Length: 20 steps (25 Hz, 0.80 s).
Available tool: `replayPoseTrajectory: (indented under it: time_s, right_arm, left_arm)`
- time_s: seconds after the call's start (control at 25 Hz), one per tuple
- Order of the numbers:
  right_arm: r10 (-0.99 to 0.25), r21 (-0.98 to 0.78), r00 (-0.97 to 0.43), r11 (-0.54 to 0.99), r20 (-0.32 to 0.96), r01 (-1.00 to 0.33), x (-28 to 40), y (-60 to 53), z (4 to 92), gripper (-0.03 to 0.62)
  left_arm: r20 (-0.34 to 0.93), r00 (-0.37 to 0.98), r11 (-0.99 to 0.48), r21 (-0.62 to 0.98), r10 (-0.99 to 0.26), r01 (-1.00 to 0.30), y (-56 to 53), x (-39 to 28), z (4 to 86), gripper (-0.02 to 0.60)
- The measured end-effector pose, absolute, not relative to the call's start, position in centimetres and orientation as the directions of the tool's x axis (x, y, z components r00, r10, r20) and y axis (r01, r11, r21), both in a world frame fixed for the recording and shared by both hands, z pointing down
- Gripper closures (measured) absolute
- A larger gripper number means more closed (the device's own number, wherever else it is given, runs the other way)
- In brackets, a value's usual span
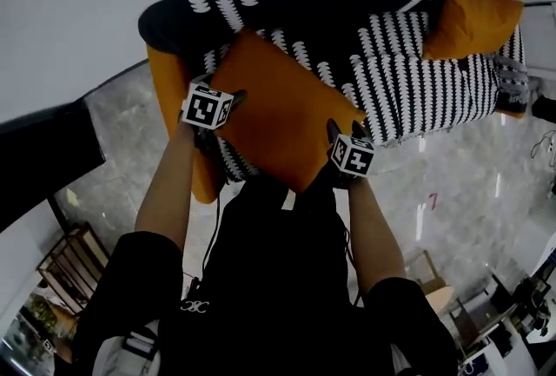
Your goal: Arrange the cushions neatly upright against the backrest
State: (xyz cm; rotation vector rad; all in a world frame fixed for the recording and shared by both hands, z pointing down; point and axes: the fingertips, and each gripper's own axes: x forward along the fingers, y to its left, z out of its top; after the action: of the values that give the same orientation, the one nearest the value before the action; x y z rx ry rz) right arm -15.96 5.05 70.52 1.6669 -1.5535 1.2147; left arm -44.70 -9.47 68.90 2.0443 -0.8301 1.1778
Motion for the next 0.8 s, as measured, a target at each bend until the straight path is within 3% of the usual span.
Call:
replayPoseTrajectory:
  time_s: [0.24,0.48,0.6,0.8]
  right_arm:
    - [-0.342,-0.161,-0.019,-0.394,0.94,-0.905,-13.2,7.9,76.9,0.255]
    - [-0.234,-0.162,-0.056,-0.465,0.971,-0.87,-13.2,10.4,82.6,0.224]
    - [-0.227,-0.196,-0.091,-0.499,0.97,-0.844,-13.9,10.3,84.2,0.244]
    - [-0.198,-0.241,-0.166,-0.458,0.966,-0.855,-14.3,10.1,86.1,0.292]
  left_arm:
    - [0.943,0.305,-0.605,0.167,-0.131,-0.778,-11.5,-45.9,75.7,0.147]
    - [0.964,0.256,-0.626,0.156,-0.072,-0.764,-11.4,-45.8,81.0,0.147]
    - [0.964,0.263,-0.61,0.181,-0.047,-0.771,-11.1,-45.7,83.0,0.149]
    - [0.95,0.313,-0.58,0.25,-0.009,-0.775,-9.8,-44.6,84.8,0.238]
